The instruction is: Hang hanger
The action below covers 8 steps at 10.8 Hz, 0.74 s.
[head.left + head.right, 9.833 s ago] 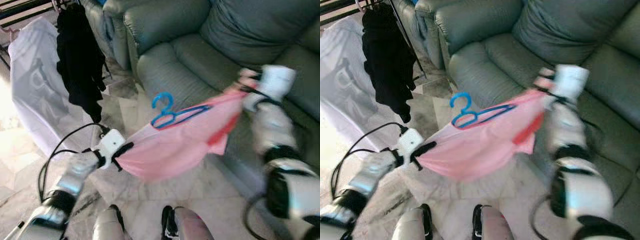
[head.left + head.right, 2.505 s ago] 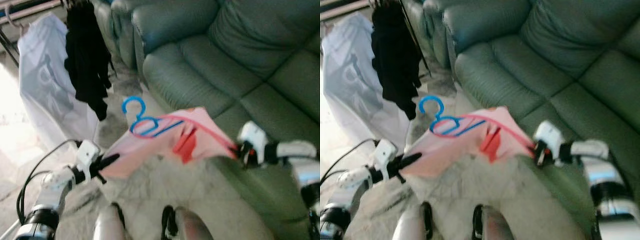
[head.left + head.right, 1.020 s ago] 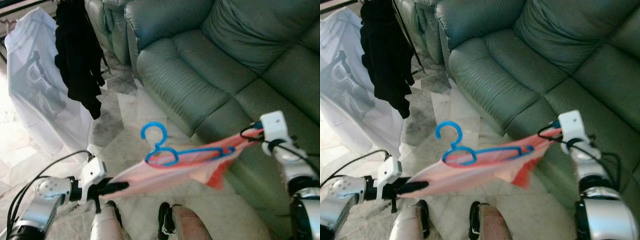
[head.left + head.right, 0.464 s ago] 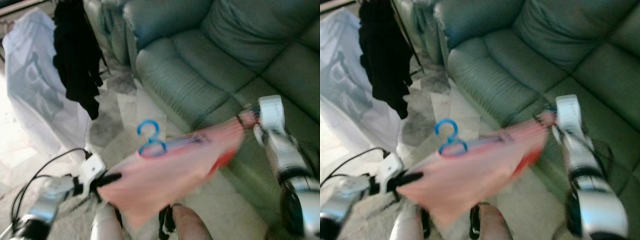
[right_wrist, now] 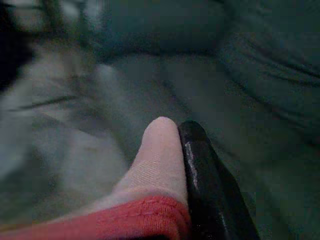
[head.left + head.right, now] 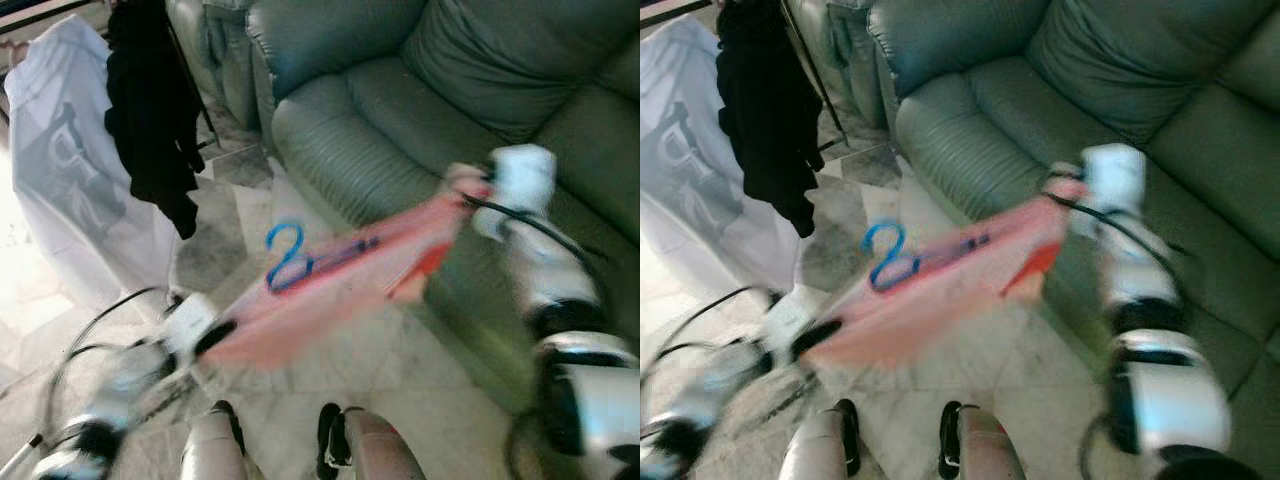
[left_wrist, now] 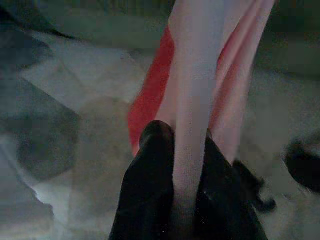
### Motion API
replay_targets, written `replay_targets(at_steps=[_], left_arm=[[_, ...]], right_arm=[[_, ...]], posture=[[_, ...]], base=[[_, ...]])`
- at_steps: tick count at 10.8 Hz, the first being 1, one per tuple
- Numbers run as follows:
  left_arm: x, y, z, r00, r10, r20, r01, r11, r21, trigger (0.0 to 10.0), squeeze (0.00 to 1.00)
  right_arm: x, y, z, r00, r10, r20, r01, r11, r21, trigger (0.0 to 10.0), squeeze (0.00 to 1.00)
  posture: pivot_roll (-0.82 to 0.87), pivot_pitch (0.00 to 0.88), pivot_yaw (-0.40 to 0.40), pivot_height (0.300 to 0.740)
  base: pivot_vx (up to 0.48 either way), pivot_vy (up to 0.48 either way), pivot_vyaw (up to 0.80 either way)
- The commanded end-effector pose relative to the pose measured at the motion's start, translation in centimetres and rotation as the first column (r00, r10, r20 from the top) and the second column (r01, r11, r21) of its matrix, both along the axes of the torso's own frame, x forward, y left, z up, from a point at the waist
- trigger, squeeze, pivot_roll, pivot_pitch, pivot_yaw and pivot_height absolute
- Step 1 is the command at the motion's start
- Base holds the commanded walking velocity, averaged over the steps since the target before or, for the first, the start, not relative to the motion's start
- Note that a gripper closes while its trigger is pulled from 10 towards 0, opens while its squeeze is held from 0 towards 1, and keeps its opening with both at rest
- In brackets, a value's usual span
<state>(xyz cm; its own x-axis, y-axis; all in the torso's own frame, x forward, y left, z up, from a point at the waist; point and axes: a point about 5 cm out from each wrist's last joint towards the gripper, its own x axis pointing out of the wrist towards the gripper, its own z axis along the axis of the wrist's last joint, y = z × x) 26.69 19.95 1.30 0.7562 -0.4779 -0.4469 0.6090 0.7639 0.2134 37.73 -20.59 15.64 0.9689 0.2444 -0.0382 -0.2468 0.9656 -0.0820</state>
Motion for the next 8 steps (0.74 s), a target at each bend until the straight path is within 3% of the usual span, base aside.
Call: replay_targets(at_steps=[1,2,3,8], left_arm=[[0.4,-0.1,-0.1,0.996,0.086,0.03,-0.086,0.996,-0.013,0.0,0.0],[1.2,-1.1,0.3,0.989,0.135,0.062,-0.131,0.989,-0.065,0.0,0.0],[2.5,-2.3,1.1,0.973,0.216,0.086,-0.2,0.967,-0.158,0.0,0.0],[2.5,-2.3,1.1,0.973,0.216,0.086,-0.2,0.967,-0.158,0.0,0.0]], right_arm=[[-0.3,2.1,-0.1,0.991,0.133,-0.011,-0.133,0.991,0.014,0.0,0.0],[-0.8,4.5,-0.5,0.97,0.243,-0.019,-0.242,0.969,0.056,0.0,0.0],[-2.0,7.9,-1.9,0.925,0.377,-0.053,-0.372,0.924,0.087,0.0,0.0],[-2.0,7.9,-1.9,0.925,0.377,-0.053,-0.372,0.924,0.087,0.0,0.0]], posture=[[-0.04,0.206,-0.103,0.74],[-0.04,0.206,-0.103,0.74],[-0.04,0.195,-0.106,0.74],[-0.04,0.195,-0.106,0.74]], base=[[0.0,0.0,0.0],[0.0,0.0,0.0],[0.0,0.0,0.0],[0.0,0.0,0.0]])
